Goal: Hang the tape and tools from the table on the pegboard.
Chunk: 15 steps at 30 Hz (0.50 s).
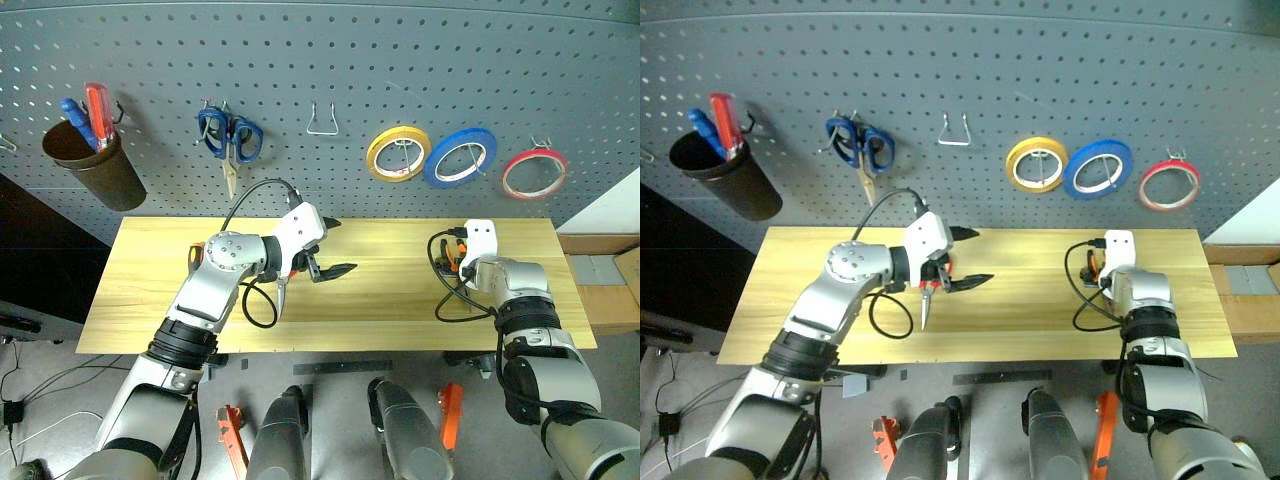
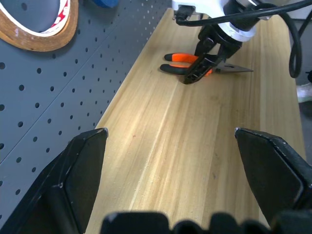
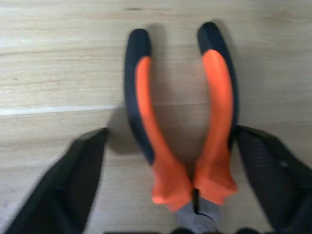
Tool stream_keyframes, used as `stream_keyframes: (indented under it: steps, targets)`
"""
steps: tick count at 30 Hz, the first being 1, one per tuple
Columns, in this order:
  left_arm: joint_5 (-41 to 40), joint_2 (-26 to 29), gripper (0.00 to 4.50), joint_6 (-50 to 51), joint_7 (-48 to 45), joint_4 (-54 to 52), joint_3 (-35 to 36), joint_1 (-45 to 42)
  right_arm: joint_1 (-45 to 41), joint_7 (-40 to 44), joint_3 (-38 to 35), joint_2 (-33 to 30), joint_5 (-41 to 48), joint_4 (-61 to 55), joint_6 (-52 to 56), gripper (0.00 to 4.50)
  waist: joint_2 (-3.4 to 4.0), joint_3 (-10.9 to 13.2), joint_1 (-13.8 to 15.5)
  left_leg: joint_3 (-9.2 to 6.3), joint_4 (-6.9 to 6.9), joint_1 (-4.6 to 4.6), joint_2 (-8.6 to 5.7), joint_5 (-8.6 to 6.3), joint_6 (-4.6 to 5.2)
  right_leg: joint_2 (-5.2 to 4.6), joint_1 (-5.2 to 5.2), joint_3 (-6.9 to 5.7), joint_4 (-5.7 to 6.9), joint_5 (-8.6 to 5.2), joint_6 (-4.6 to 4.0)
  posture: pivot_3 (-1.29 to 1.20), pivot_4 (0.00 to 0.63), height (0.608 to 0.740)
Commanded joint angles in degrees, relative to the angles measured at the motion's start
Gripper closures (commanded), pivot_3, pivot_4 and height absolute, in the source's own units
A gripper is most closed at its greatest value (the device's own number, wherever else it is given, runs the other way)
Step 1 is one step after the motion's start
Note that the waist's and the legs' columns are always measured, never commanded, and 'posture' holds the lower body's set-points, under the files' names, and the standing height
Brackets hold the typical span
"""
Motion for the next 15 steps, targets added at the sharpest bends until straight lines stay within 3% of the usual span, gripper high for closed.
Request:
stream_keyframes:
  steps: [1, 2, 7, 15]
  targets:
    - [-1.18, -0.32, 0.0, 1.06, 0.65, -3.04, 1.6, 0.87, 0.85, -0.51, 1.31, -0.3, -0.64, -0.19, -1.41, 1.62, 0.0, 0.0, 0.0, 0.0, 0.01, 0.0, 0.0, 0.0, 0.0, 0.0, 0.0, 0.01, 0.0, 0.0, 0.0, -0.13, 0.305, 0.74]
    - [-1.37, -0.24, 0.0, 1.46, 0.69, -3.33, 1.73, 1.1, 1.16, -0.6, 1.69, -0.27, -0.76, -1.01, -1.78, 1.92, 0.0, -0.01, 0.0, 0.0, 0.02, 0.0, 0.0, 0.0, 0.0, 0.0, 0.0, 0.01, 0.01, 0.0, 0.0, -0.13, 0.305, 0.74]
    - [-4.49, -0.27, 0.0, 4.76, 1.58, -6.86, 4.37, 3.86, 5.95, -0.12, 4.59, -0.25, -0.87, -14.47, -0.01, 1.97, 0.0, -0.01, 0.03, -0.02, 0.01, -0.01, 0.03, 0.0, 0.0, -0.01, 0.0, 0.0, 0.0, 0.01, 0.01, -0.12, 0.301, 0.74]
    - [-9.84, 0.92, 0.0, 9.77, 4.86, -12.94, 11.88, 8.65, 18.27, -0.71, 8.61, 4.95, 3.95, -59.15, 18.51, 1.98, 0.02, -0.01, 0.0, -0.03, 0.04, -0.02, 0.1, 0.01, -0.02, -0.03, -0.12, 0.04, 0.25, -0.01, 0.02, -0.12, 0.297, 0.74]
